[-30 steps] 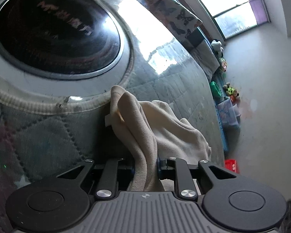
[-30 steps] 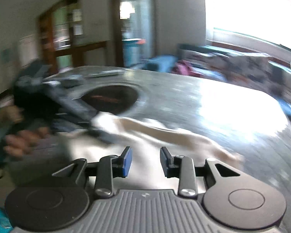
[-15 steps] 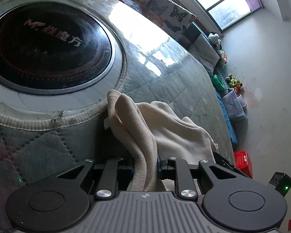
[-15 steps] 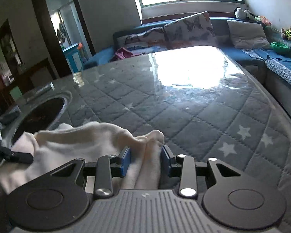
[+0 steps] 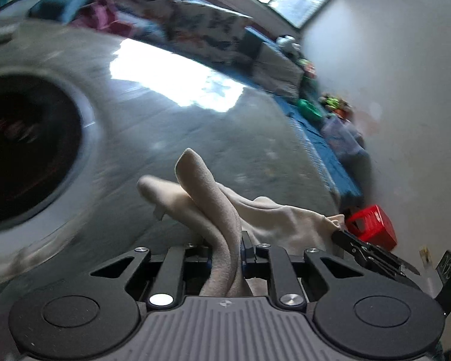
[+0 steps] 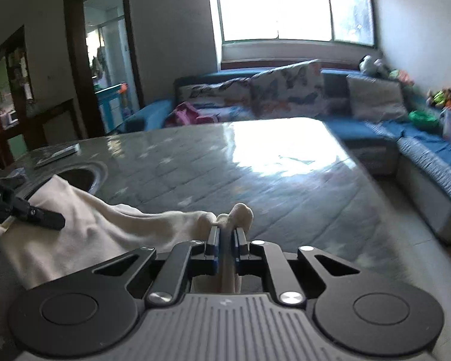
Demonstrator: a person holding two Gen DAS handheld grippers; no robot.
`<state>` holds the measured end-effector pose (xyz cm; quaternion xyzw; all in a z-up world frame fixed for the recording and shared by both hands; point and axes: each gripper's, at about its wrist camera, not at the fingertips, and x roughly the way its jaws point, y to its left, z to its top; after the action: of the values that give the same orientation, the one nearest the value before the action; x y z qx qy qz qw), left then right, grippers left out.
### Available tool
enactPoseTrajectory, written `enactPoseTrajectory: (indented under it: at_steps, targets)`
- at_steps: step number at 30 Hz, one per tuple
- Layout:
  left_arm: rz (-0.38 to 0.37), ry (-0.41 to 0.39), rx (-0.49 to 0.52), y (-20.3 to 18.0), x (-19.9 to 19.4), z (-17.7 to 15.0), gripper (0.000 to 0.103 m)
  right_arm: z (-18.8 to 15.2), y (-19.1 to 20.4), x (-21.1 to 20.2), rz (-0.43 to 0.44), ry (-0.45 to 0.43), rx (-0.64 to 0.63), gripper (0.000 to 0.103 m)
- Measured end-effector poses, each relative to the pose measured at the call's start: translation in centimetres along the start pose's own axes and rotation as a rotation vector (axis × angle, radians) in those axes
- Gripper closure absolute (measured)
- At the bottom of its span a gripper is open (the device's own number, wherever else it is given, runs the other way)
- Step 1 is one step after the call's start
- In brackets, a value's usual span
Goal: Fold clothes
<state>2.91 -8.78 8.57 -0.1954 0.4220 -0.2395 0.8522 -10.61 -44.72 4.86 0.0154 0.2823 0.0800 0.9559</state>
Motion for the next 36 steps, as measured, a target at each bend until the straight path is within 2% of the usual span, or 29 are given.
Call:
enactPoseTrajectory:
  at_steps: [9,13,16,17,18,21,22,24,29,36]
  targets:
    - [-0.109,0.024,0.134,-7.8,6.3,1.2,0.086,1.7,-5.7,-1.9,-0.213,-0.032,-0.016,0.095]
    - [-0.066,0.090,0.157,-8.3,9.9,0.1,0.084,0.6,-8.3,0.0,-0.283,0.035,0.014,0.095]
    - [0.010,0.118,0.162,-7.6,10.8,-0.8,0.076,-0.6,-9.5,1.7,-0.327,0.088,0.027,0.095]
    - [0.025,0.118,0.164,-7.3,10.7,-0.8,0.069,-0.8,-9.7,1.8,-0.336,0.089,0.029,0.095]
    - [0.040,0.113,0.165,-7.0,10.4,-0.6,0.066,-0.9,-9.8,1.8,-0.344,0.087,0.032,0.095]
    - [0.076,0.048,0.198,-7.2,9.1,0.3,0.068,-0.4,-9.6,1.3,-0.325,0.058,0.040,0.094]
    - [0.076,0.026,0.215,-7.6,8.9,0.5,0.068,-0.1,-9.6,1.2,-0.295,0.044,0.054,0.093]
    - [0.040,0.014,0.243,-8.7,8.9,0.9,0.068,0.2,-9.5,1.6,-0.246,0.046,0.068,0.092]
    - [-0.007,0.054,0.287,-10.9,11.6,0.8,0.068,0.5,-8.8,3.5,-0.164,0.066,0.081,0.092]
    - [0.028,0.104,0.306,-11.5,15.2,0.5,0.068,0.1,-9.2,6.5,-0.146,0.109,0.097,0.091]
